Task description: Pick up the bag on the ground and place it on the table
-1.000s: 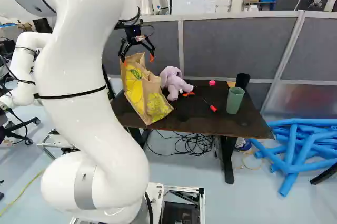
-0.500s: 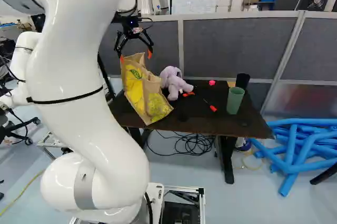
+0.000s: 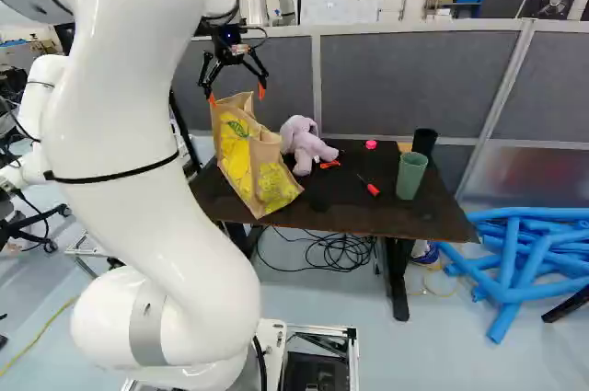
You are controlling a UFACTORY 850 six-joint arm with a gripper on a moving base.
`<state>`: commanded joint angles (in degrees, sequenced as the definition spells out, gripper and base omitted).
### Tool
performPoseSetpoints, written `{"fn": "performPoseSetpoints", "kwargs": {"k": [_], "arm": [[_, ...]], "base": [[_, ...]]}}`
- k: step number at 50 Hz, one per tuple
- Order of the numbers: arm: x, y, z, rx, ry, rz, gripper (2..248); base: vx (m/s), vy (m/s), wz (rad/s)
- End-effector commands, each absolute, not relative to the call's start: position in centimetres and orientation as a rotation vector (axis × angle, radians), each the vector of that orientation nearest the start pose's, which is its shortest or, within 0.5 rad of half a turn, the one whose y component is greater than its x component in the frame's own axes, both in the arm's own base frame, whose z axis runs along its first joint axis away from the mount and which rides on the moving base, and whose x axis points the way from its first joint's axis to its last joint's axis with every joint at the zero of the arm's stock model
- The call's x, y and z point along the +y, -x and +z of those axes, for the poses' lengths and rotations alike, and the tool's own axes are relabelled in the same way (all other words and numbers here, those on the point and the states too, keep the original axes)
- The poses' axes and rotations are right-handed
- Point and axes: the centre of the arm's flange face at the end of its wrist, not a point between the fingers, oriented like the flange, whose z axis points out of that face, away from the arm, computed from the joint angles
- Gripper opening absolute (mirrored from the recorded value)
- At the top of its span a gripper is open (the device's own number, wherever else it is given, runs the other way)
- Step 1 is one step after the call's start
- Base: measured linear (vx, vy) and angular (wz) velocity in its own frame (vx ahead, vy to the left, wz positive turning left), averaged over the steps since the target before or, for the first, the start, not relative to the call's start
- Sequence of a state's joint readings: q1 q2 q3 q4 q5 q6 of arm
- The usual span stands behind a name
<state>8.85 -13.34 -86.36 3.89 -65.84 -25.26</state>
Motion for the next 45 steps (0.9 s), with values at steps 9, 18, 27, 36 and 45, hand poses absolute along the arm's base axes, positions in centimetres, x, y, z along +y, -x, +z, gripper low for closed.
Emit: {"fn": "performPoseSetpoints", "kwargs": {"k": [9,18,27,36,45], "arm": [[9.05,-54.51,67.34,-0.871,2.964,-0.206,247],[9.05,-54.51,67.34,-0.871,2.964,-0.206,247],[9.05,-54.51,67.34,-0.871,2.964,-0.206,247],[9.05,-54.51,67.34,-0.871,2.964,-0.206,247],[9.05,-54.51,67.34,-0.871,2.964,-0.206,247]], "base": [[-0.064,-0.016,0.092],[-0.092,-0.006,-0.007],[-0.107,-0.004,0.001],[-0.112,-0.002,0.003],[-0.115,-0.002,0.003]]}}
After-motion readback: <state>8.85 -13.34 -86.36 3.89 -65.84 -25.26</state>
